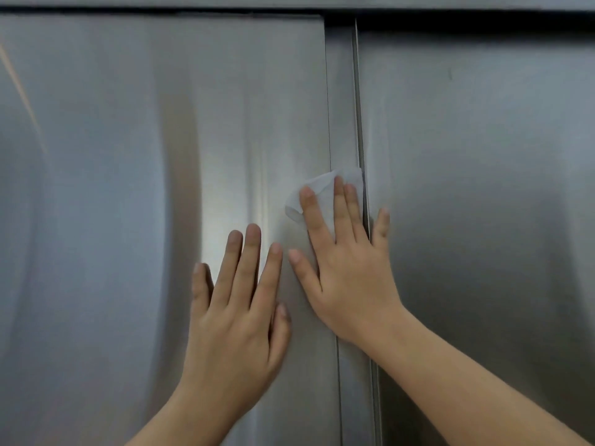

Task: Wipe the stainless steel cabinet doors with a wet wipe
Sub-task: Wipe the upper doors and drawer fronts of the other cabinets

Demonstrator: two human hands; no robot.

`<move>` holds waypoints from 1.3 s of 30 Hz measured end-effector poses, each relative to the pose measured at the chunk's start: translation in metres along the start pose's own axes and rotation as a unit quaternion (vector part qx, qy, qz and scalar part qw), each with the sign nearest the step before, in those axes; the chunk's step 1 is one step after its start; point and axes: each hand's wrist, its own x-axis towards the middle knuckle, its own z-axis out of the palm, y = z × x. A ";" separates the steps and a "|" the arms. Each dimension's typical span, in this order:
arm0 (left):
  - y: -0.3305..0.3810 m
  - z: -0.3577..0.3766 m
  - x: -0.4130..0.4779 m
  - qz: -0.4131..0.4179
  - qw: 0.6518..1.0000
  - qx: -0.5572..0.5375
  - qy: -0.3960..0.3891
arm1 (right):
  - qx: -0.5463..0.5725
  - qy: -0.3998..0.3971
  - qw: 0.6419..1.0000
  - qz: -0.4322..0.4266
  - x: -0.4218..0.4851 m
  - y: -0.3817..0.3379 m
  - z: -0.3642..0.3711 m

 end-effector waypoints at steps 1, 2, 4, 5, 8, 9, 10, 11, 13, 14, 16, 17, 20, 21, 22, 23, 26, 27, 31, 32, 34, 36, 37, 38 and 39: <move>0.002 -0.001 -0.005 0.001 1.000 0.000 -0.006 | 0.006 -0.001 1.000 0.002 -0.007 -0.002 0.001; 0.005 -0.001 -0.010 -0.001 1.000 0.000 -0.011 | 0.008 -0.003 1.000 0.004 -0.015 -0.004 0.002; 0.008 -0.002 -0.020 -0.004 1.000 -0.004 -0.017 | 0.006 -0.001 1.000 0.007 -0.028 -0.006 0.005; 0.010 -0.002 -0.025 -0.005 1.000 -0.007 -0.017 | 0.005 0.005 1.000 0.009 -0.035 -0.007 0.006; 0.013 -0.002 -0.041 -0.007 1.000 -0.014 -0.016 | 0.002 0.031 0.999 0.013 -0.055 -0.010 0.012; 0.015 -0.002 -0.047 -0.006 1.000 -0.014 -0.016 | 0.000 0.034 0.999 0.013 -0.061 -0.011 0.014; 0.016 -0.002 -0.053 -0.004 1.000 -0.013 -0.016 | -0.002 0.035 0.999 0.014 -0.067 -0.012 0.015; 0.017 -0.003 -0.060 -0.002 1.000 -0.011 -0.016 | -0.002 0.033 0.999 0.016 -0.072 -0.013 0.016; 0.020 -0.004 -0.073 0.000 1.000 -0.010 -0.019 | -0.005 0.023 1.000 0.020 -0.084 -0.016 0.018; 0.021 -0.004 -0.080 -0.002 1.000 -0.009 -0.022 | -0.008 0.018 1.000 0.024 -0.091 -0.018 0.020; 0.024 -0.004 -0.095 -0.005 1.000 -0.008 -0.024 | -0.012 0.009 0.999 0.036 -0.104 -0.023 0.024; 0.025 -0.004 -0.103 -0.006 1.000 -0.005 -0.025 | -0.011 0.007 0.999 0.043 -0.110 -0.025 0.026; 0.029 -0.004 -0.126 -0.006 0.999 0.004 -0.036 | -0.012 -0.001 0.998 0.057 -0.128 -0.030 0.031; 0.030 -0.005 -0.132 -0.008 0.999 0.006 -0.041 | -0.017 -0.006 0.998 0.057 -0.134 -0.031 0.032; 0.031 -0.006 -0.138 -0.011 0.999 0.004 -0.046 | -0.020 -0.011 0.998 0.056 -0.140 -0.032 0.034; 0.032 -0.006 -0.143 -0.013 0.999 0.000 -0.052 | -0.022 -0.016 0.998 0.056 -0.146 -0.033 0.035; 0.036 -0.009 -0.156 -0.020 0.997 -0.010 -0.070 | -0.008 -0.028 0.998 0.057 -0.163 -0.037 0.040; 0.038 -0.010 -0.160 -0.023 0.997 -0.012 -0.075 | -0.003 -0.032 0.998 0.056 -0.170 -0.038 0.041; 0.044 -0.014 -0.177 -0.035 0.995 -0.027 -0.094 | -0.002 -0.046 0.998 0.051 -0.197 -0.041 0.049; 0.046 -0.016 -0.181 -0.036 0.994 -0.029 -0.102 | -0.004 -0.050 0.997 0.051 -0.204 -0.041 0.051; 0.048 -0.020 -0.189 -0.039 0.992 -0.034 -0.117 | -0.002 -0.059 0.997 0.051 -0.216 -0.044 0.054; 0.052 -0.023 -0.198 -0.044 0.989 -0.042 -0.134 | 0.007 -0.072 0.996 0.052 -0.230 -0.046 0.056; 0.054 -0.025 -0.203 -0.046 0.988 -0.048 -0.142 | 0.009 -0.078 0.995 0.055 -0.236 -0.048 0.058; 0.056 -0.027 -0.209 -0.048 0.986 -0.054 -0.151 | 0.009 -0.084 0.995 0.060 -0.244 -0.050 0.059; 0.058 -0.029 -0.216 -0.051 0.984 -0.060 -0.160 | 0.006 -0.089 0.994 0.065 -0.252 -0.052 0.061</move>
